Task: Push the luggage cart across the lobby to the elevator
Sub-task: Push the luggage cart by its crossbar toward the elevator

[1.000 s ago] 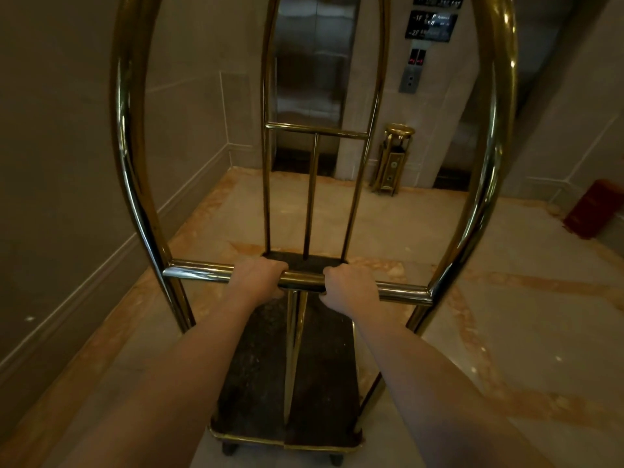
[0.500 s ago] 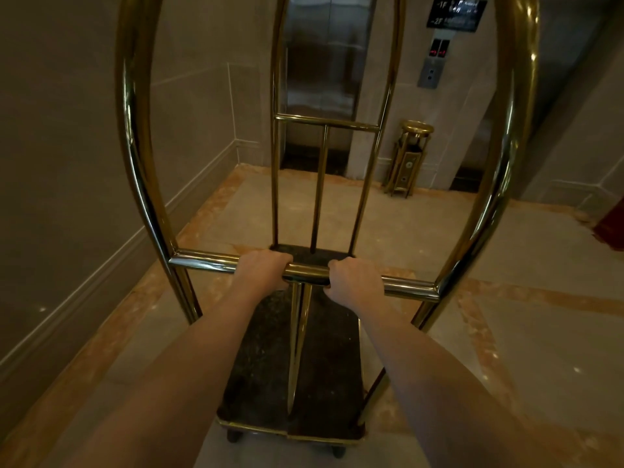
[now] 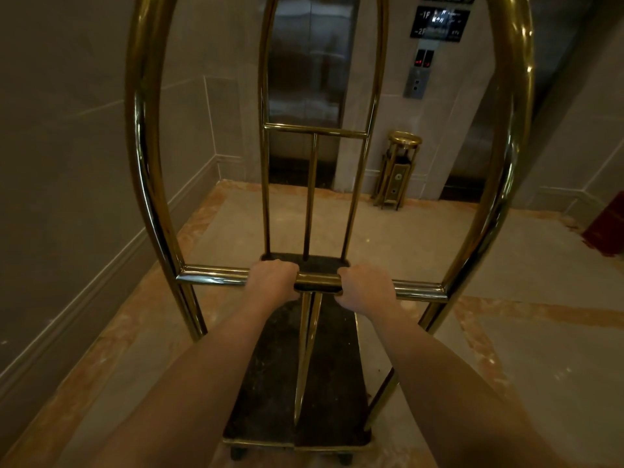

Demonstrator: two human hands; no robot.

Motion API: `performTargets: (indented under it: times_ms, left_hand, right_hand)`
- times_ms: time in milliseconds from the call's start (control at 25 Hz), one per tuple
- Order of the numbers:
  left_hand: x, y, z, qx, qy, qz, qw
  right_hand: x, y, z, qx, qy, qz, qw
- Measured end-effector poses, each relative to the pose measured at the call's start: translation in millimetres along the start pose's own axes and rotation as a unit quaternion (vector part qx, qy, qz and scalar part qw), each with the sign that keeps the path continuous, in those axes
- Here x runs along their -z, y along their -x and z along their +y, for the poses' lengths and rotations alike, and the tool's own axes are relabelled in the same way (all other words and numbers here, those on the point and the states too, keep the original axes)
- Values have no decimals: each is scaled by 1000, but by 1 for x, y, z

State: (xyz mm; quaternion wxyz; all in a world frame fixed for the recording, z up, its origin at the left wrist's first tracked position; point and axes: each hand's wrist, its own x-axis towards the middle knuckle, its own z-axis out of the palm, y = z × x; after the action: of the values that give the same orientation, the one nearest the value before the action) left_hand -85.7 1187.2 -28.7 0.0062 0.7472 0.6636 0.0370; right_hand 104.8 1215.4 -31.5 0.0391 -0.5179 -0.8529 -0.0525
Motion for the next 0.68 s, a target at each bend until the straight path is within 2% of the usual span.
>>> performTargets:
  times_ms: [240,680]
  left_hand:
    - [-5,-77,-21,-9,2,7,1000]
    - [-5,-231,-52,12,-25,-9,1000]
  right_hand:
    - [-13,-76,27,-33,-30,-18,999]
    - [-35,-223,83,-21,-3,5,1000]
